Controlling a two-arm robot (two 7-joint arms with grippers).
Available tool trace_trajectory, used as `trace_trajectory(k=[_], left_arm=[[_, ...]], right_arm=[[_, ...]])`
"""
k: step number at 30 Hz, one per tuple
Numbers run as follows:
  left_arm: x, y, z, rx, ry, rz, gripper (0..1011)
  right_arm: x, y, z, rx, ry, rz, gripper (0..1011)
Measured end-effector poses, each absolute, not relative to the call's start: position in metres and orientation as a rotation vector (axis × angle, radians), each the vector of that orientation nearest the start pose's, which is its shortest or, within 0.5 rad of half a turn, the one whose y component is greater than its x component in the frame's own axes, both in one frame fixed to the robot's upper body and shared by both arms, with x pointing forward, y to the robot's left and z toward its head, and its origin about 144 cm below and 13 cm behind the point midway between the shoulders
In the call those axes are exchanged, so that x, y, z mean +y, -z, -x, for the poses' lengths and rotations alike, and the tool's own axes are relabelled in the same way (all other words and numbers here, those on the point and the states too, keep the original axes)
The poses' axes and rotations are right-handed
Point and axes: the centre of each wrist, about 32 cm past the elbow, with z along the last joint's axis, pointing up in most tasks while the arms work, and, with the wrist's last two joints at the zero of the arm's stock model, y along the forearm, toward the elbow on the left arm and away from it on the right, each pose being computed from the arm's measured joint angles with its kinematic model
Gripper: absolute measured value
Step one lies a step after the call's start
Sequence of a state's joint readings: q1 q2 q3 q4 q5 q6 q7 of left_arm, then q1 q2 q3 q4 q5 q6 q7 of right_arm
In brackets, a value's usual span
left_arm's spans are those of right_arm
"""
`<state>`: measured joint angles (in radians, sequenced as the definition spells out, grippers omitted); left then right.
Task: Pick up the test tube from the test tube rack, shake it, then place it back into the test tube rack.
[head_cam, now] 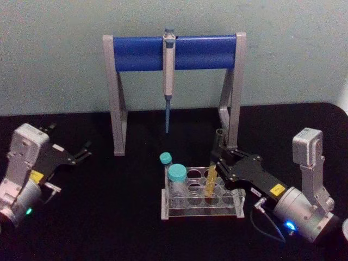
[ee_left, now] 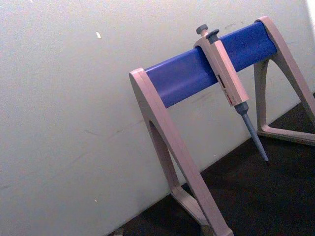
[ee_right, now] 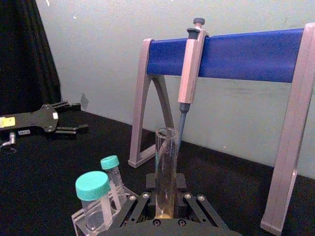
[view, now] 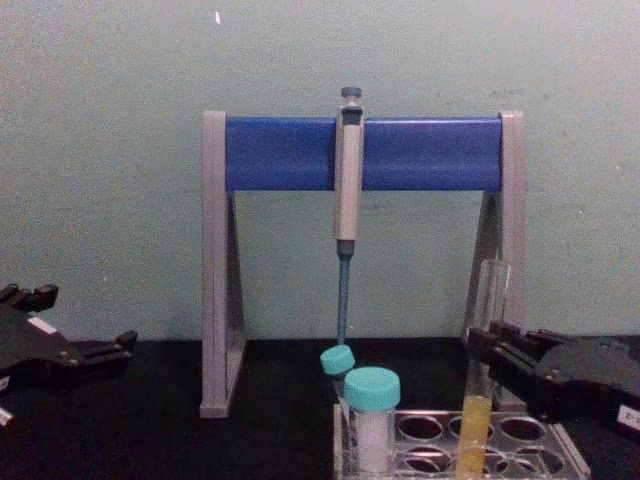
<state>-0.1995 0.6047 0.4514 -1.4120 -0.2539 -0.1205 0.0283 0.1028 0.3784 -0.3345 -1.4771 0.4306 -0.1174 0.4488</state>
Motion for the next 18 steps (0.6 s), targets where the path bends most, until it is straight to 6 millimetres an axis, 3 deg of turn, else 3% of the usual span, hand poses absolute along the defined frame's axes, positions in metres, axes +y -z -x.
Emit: trace_trajectory(k=[18], left_arm=[[0.3096,-1.1398,-0.4886,-0.285,-1.248,-0.304,1009]], right_arm=[[-0.2489,-1.1312,-0.4734,0.011,0.85,-0.03,229]])
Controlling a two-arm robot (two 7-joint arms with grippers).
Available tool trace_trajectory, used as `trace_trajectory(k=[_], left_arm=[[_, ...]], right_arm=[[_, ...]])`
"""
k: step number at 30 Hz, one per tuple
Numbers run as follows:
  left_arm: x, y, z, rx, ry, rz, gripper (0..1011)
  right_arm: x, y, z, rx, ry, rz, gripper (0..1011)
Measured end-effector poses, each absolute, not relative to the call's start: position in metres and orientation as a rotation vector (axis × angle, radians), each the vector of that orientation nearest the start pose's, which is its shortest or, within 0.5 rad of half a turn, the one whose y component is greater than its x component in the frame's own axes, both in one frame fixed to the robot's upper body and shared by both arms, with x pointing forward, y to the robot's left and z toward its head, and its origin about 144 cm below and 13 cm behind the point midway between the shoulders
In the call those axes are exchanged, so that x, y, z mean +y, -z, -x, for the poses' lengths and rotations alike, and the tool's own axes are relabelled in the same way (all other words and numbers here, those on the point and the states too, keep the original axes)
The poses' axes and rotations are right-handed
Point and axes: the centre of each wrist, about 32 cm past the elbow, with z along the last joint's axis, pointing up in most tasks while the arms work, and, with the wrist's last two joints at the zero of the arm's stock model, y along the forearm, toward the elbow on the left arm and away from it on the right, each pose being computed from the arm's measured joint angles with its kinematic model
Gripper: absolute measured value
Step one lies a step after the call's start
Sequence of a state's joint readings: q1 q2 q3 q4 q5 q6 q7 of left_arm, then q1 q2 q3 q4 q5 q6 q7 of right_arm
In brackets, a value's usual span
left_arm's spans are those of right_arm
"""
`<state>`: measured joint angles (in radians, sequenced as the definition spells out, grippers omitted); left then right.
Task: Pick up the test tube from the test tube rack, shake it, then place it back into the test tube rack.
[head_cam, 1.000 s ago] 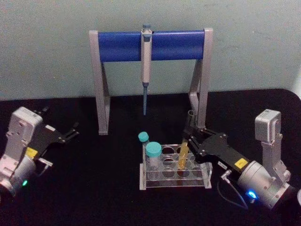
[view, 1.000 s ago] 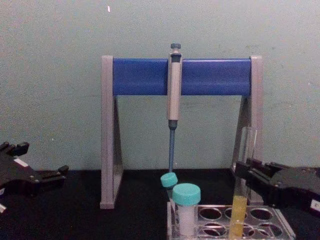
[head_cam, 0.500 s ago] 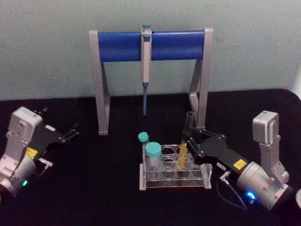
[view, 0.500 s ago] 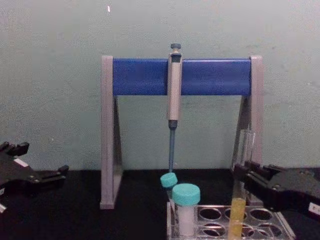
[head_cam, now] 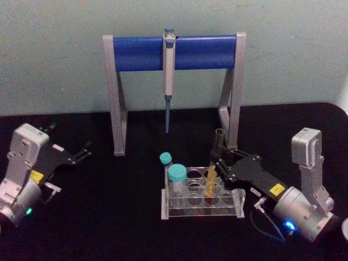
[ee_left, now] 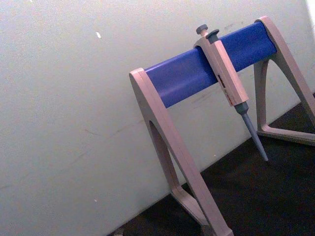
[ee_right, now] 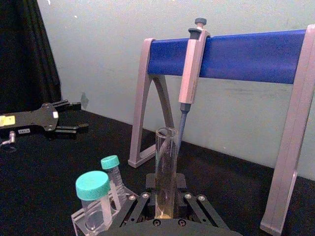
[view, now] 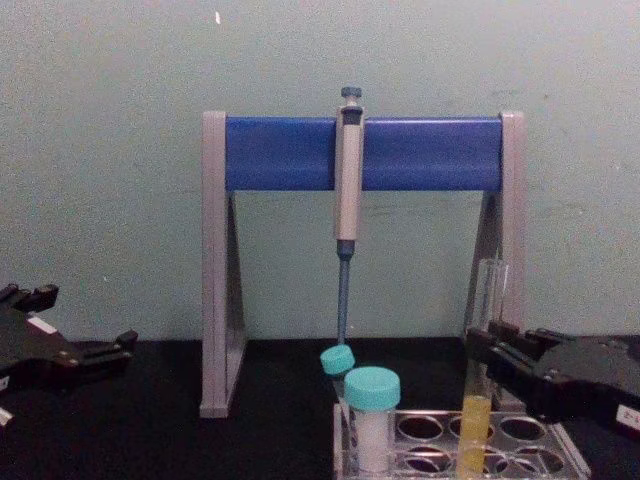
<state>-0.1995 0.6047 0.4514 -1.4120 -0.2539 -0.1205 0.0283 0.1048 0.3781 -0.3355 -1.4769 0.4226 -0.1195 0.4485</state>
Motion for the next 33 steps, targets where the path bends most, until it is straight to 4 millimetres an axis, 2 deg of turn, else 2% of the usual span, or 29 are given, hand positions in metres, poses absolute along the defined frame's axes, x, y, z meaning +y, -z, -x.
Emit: trace_trajectory(k=[2,7,9,10,13,16,17,18,19,20,22,24,26,33], left_arm=[[0.3097,-1.1398,-0.4886,-0.285,-1.248,-0.304,1010],[0.3096,-1.1398,-0.4886,-0.285,-1.248,-0.304,1010],[0.3097,-1.1398,-0.4886,-0.285,-1.248,-0.304,1010],[0.3097,-1.1398,-0.4886,-0.285,-1.248,-0.304,1010],[0.3096,-1.1398,-0.4886,-0.285,-1.248,-0.304,1010],[0.3097,-1.1398,-0.4886,-0.285,-1.248,-0.304,1010],[0.3097,-1.1398,-0.4886,-0.285,-1.248,-0.304,1010],[0.3096,-1.1398,-0.4886,-0.285,-1.248,-0.304,1010],[0.3096,-1.1398,-0.4886,-0.285,-1.248,-0.304,1010],[0.3097,-1.1398,-0.4886,-0.285,-1.248,-0.304,1010],[0.3097,-1.1398,-0.4886,-0.285,-1.248,-0.304,1010],[0.3097,-1.1398,-0.4886,-0.285,-1.248,-0.304,1010],[0.3097,-1.1398,-0.4886,-0.285,-1.248,-0.304,1010],[0.3097,-1.1398,-0.4886,-0.285,-1.248,-0.304,1010]], right_arm=[[-0.2489,-1.1312,-0.4734,0.011,0.85,-0.03,265],[-0.2488,-1.1313,-0.4734,0.011,0.85,-0.031,445],[-0.2488,-1.1314,-0.4734,0.012,0.85,-0.031,483],[-0.2488,-1.1314,-0.4734,0.012,0.85,-0.031,542],[-0.2488,-1.1314,-0.4734,0.012,0.85,-0.031,600],[-0.2488,-1.1314,-0.4734,0.013,0.85,-0.031,726],[-0.2488,-1.1314,-0.4734,0.013,0.85,-0.031,726],[-0.2488,-1.1314,-0.4734,0.013,0.85,-0.031,786],[-0.2488,-1.1314,-0.4734,0.013,0.85,-0.031,794],[-0.2488,-1.1314,-0.4734,0.013,0.85,-0.031,859],[-0.2488,-1.1314,-0.4734,0.013,0.85,-0.031,907],[-0.2488,-1.1314,-0.4734,0.013,0.85,-0.032,917],[-0.2488,-1.1314,-0.4734,0.013,0.849,-0.032,1000],[-0.2488,-1.1314,-0.4734,0.013,0.849,-0.032,1000]])
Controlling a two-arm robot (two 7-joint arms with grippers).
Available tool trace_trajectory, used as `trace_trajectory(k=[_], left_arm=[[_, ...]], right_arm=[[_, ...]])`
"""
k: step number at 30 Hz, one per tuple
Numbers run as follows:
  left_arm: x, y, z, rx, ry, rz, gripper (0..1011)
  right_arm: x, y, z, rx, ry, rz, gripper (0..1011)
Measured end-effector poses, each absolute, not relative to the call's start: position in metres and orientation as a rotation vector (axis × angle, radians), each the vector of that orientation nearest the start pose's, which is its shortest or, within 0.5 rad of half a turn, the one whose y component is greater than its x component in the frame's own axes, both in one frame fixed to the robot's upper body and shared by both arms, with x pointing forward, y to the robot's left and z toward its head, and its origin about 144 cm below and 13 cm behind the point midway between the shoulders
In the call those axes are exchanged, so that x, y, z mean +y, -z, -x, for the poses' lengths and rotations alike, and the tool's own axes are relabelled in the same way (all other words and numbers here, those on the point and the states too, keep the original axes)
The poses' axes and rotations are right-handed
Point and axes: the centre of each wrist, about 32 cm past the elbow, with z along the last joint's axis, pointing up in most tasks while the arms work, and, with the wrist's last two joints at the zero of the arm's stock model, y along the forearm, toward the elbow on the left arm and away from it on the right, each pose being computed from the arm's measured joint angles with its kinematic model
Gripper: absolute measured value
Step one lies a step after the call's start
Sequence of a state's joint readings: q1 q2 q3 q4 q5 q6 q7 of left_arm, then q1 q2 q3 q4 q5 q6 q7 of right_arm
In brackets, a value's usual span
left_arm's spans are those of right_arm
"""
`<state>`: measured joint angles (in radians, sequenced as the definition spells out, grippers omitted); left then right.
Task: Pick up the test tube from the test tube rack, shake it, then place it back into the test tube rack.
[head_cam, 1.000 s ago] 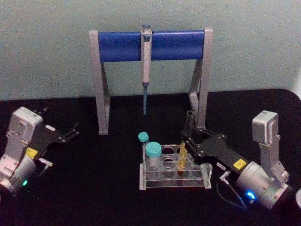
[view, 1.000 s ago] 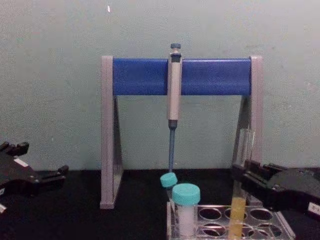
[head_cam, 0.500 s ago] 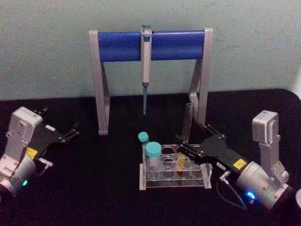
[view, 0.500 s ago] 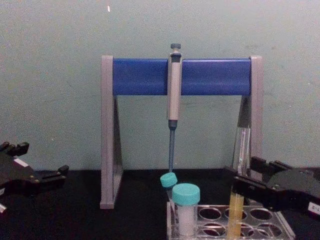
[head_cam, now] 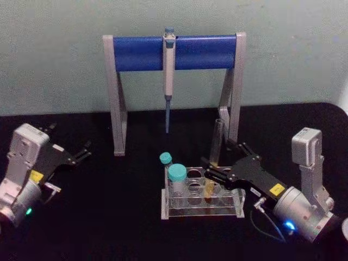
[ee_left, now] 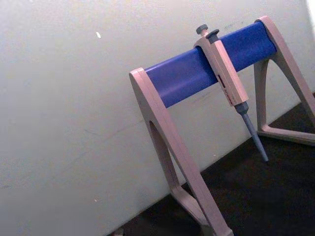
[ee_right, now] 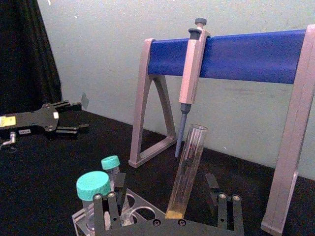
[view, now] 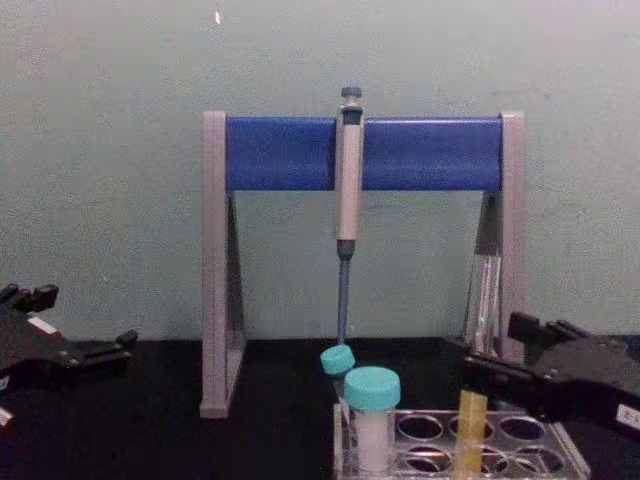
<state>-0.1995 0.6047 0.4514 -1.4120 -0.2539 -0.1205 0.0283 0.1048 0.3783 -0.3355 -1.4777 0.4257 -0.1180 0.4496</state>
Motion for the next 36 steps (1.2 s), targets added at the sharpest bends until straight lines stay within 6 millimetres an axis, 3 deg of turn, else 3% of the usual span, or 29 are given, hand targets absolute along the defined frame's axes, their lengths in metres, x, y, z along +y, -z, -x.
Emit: trace_trajectory(k=[13,19,26,36], left_arm=[[0.31,-1.14,-0.489,-0.285,-1.248,-0.304,1010],[0.31,-1.14,-0.489,-0.285,-1.248,-0.304,1009],[0.31,-1.14,-0.489,-0.285,-1.248,-0.304,1010],[0.31,-1.14,-0.489,-0.285,-1.248,-0.304,1010]], right_arm=[[-0.264,-1.135,-0.453,-0.025,0.871,-0.03,1000],[-0.278,-1.135,-0.437,-0.072,0.991,-0.027,1000],[-0.279,-1.121,-0.43,-0.099,1.168,0.022,1000],[-0.275,-1.099,-0.433,-0.08,1.237,0.107,1000]])
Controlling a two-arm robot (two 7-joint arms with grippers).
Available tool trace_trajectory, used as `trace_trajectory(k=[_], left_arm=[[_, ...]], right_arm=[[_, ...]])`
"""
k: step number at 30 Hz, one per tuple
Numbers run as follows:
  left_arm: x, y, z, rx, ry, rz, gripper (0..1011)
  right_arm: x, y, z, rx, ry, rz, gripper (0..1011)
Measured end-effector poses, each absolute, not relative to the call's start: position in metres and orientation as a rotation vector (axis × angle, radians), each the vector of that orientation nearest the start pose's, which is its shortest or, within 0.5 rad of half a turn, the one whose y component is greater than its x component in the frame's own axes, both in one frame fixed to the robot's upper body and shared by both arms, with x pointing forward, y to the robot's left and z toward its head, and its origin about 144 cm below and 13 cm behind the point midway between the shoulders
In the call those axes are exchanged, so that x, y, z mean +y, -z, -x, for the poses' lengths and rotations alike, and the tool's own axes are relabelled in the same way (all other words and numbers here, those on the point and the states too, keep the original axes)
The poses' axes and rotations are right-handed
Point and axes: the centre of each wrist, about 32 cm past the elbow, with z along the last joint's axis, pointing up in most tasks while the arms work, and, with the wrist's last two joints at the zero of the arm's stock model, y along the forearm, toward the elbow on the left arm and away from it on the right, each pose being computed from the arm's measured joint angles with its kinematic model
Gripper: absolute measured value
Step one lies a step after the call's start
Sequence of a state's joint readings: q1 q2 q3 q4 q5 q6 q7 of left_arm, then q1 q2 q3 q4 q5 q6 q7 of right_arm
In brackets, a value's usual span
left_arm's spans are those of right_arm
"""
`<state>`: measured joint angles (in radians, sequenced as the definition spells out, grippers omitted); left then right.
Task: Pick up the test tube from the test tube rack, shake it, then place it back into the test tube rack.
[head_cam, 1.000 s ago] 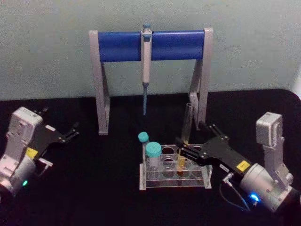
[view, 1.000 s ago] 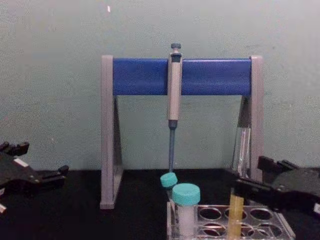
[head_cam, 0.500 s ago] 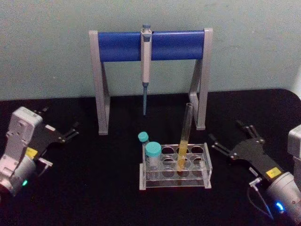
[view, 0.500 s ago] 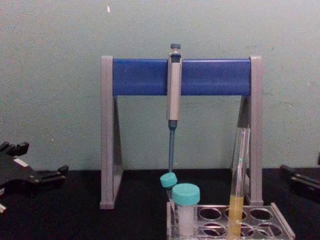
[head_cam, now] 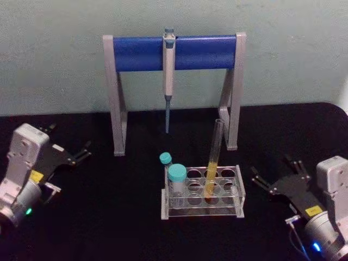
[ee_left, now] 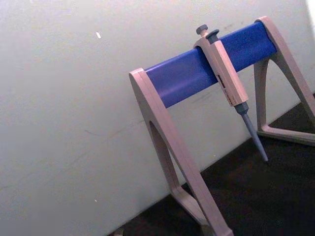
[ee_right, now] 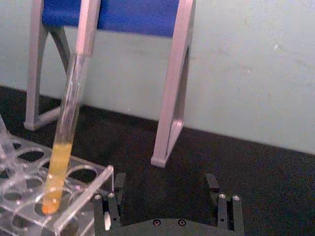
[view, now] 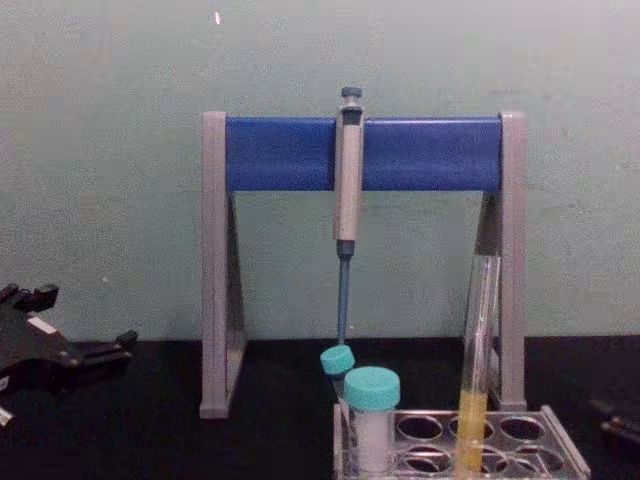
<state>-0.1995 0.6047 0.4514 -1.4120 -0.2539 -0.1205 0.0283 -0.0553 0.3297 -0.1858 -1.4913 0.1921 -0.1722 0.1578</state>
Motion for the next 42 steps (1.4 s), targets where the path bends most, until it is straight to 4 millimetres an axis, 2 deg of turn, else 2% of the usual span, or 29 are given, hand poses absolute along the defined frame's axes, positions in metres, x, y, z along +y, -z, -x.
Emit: trace_trajectory(k=[11,42], left_arm=[[0.3097,-1.1398,-0.4886,-0.285,-1.248,-0.304,1010],[0.3097,-1.1398,-0.4886,-0.285,-1.248,-0.304,1010]], right_arm=[[-0.2713,-1.088,-0.4359,-0.047,1.231,0.161,1000],[-0.2717,-1.0884,-0.4355,-0.049,1.232,0.161,1000]])
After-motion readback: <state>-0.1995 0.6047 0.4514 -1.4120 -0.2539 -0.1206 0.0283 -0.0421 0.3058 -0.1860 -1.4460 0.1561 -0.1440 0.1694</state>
